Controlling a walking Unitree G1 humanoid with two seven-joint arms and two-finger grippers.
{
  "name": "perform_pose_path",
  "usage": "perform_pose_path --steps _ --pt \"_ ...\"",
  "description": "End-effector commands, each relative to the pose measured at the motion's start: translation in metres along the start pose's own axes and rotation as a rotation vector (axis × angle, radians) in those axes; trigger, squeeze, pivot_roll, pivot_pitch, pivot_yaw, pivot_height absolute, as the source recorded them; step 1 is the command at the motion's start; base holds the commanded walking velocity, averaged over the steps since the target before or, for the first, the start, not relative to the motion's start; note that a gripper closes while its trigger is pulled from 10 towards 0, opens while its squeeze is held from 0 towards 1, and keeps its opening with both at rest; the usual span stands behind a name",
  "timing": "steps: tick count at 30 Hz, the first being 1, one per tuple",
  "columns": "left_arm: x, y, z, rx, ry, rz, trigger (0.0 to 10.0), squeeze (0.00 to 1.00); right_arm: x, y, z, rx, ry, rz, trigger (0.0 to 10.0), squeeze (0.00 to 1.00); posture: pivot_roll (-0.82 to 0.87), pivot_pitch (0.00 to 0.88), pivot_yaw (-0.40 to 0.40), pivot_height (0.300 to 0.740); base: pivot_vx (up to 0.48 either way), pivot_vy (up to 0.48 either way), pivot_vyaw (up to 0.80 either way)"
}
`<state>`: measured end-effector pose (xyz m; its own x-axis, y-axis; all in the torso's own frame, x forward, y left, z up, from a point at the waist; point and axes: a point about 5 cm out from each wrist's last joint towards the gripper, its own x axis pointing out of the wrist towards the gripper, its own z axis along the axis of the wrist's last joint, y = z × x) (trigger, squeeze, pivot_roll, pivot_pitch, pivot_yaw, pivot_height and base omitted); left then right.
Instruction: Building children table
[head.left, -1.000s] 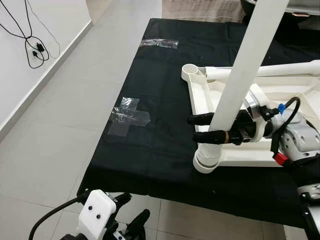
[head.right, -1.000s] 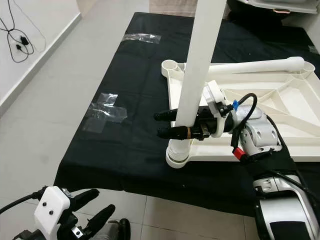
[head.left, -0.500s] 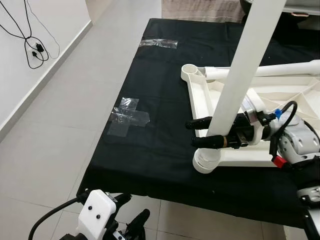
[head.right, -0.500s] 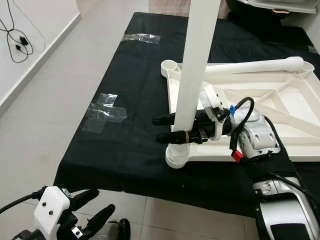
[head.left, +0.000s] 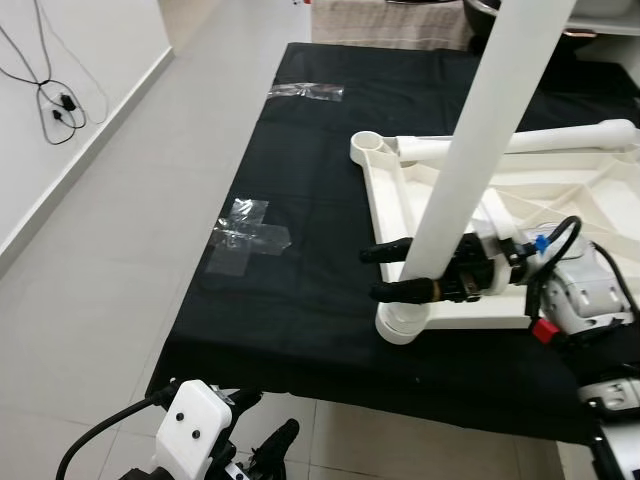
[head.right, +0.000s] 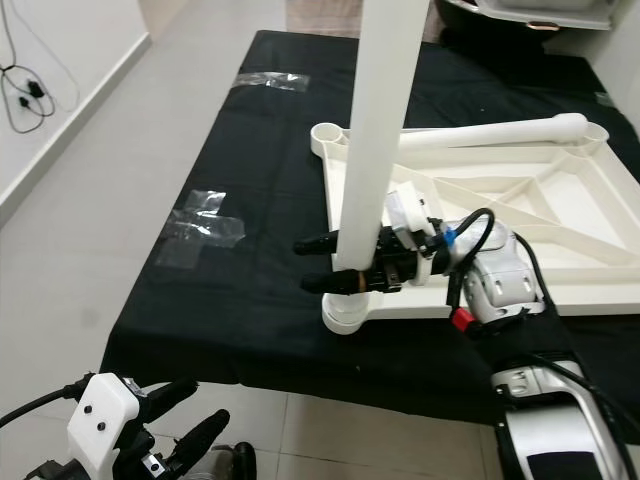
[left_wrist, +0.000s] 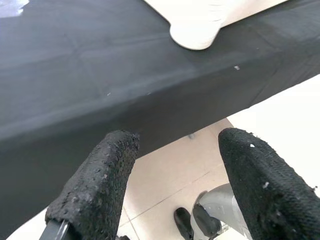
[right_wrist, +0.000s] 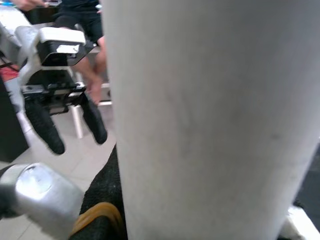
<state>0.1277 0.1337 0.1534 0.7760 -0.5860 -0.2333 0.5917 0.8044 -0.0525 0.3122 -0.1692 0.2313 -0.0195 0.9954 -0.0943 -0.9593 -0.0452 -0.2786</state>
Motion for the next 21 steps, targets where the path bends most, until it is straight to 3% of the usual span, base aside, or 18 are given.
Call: perform_pose_path --steps 1,9,11,15,21 --pt "-0.002 -0.001 -0.001 0.012 0.010 -0.009 10.0 0.00 0.010 0.006 -0.025 0.080 0.039 -0.025 10.0 0.00 0.25 0.226 -0.022 0.740 0.000 0.000 0.00" --pt "-0.001 -0.002 0.000 0.011 0.006 -0.009 10.0 0.00 0.018 0.005 -0.032 0.097 0.035 -0.080 10.0 0.00 0.25 0.224 -0.025 0.740 0.000 0.000 0.00" --pt "0.000 -0.003 0.000 0.011 0.002 -0.009 10.0 0.00 0.023 -0.001 -0.038 0.096 0.059 -0.161 10.0 0.00 0.25 0.225 -0.030 0.740 0.000 0.000 0.00" --pt "0.001 -0.003 0.000 0.011 -0.002 -0.008 10.0 0.00 0.029 -0.002 -0.038 0.100 0.053 -0.202 10.0 0.00 0.24 0.225 -0.030 0.740 0.000 0.000 0.00" --pt "0.005 -0.001 0.003 0.015 -0.023 -0.005 10.0 0.00 0.045 -0.005 -0.049 0.133 0.140 -0.314 10.0 0.00 0.23 0.225 -0.033 0.740 0.000 0.000 0.00"
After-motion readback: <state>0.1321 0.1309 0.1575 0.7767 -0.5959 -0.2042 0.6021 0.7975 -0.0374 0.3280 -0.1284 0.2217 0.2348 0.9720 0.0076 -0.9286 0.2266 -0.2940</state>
